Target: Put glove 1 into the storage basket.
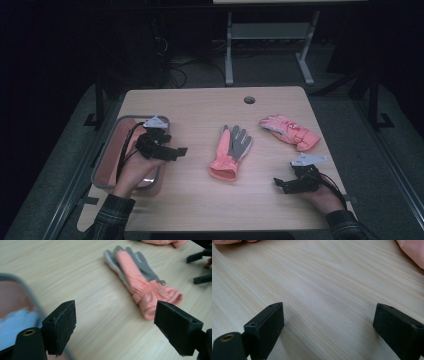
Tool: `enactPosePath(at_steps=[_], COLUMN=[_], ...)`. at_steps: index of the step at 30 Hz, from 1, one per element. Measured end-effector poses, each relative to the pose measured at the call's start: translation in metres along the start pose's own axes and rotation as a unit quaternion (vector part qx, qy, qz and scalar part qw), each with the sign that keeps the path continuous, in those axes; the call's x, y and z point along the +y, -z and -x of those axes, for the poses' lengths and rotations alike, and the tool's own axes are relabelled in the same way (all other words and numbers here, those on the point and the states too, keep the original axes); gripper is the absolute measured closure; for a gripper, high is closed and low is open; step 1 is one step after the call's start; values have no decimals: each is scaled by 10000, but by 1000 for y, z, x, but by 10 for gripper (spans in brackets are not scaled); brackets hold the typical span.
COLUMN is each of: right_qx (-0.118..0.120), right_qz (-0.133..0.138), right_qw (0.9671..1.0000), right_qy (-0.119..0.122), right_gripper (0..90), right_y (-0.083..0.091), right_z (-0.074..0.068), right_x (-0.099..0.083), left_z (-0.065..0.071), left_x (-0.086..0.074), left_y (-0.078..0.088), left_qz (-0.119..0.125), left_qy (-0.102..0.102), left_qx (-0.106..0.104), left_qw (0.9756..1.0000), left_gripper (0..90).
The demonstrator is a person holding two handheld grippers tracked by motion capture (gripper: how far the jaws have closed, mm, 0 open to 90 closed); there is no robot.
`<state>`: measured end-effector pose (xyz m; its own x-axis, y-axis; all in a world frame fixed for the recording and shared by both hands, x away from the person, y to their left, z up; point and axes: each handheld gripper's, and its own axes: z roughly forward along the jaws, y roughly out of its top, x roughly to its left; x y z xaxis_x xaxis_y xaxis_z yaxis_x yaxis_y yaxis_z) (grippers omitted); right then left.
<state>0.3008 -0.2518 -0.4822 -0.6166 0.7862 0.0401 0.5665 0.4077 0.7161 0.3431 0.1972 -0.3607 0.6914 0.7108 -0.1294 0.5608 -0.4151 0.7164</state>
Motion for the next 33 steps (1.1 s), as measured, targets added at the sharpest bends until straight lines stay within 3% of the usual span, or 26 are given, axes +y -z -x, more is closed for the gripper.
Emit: enactPosePath(at_steps=[5, 13, 15, 17, 21, 26, 30, 33], right_qx=[0, 51, 91, 53, 153, 365, 531, 701], right_qz=[1, -128, -192, -225, -82, 88, 164, 238], right_qw=[10000, 9999, 9997, 9995, 9997, 9991, 9978, 9962], right_qy=[1, 71, 153, 208, 181, 188, 361, 450], right_gripper=[91, 101, 177, 224, 353, 603, 801, 897], right_y=[0, 0, 2, 3, 8, 13, 13, 11], right_z=[0, -1, -2, -3, -5, -11, -17, -21], right_x=[0, 3, 6, 9, 17, 31, 45, 54], left_z=[20, 53, 59, 65, 72, 78, 81, 82], left_x=[-2, -13, -18, -24, -36, -51, -63, -73], left_y=[-10, -24, -28, -32, -39, -50, -57, -64], left_qz=[-51, -131, -201, -253, -326, -360, -434, -445], left_qy=[-137, -400, -538, -502, -613, -646, -867, -799], left_qx=[-174, -194, -179, -223, -277, -387, -319, -332], left_qw=[9997, 9989, 9982, 9982, 9972, 9965, 9948, 9953], left_gripper=[174, 174, 174, 174, 174, 175, 175, 175])
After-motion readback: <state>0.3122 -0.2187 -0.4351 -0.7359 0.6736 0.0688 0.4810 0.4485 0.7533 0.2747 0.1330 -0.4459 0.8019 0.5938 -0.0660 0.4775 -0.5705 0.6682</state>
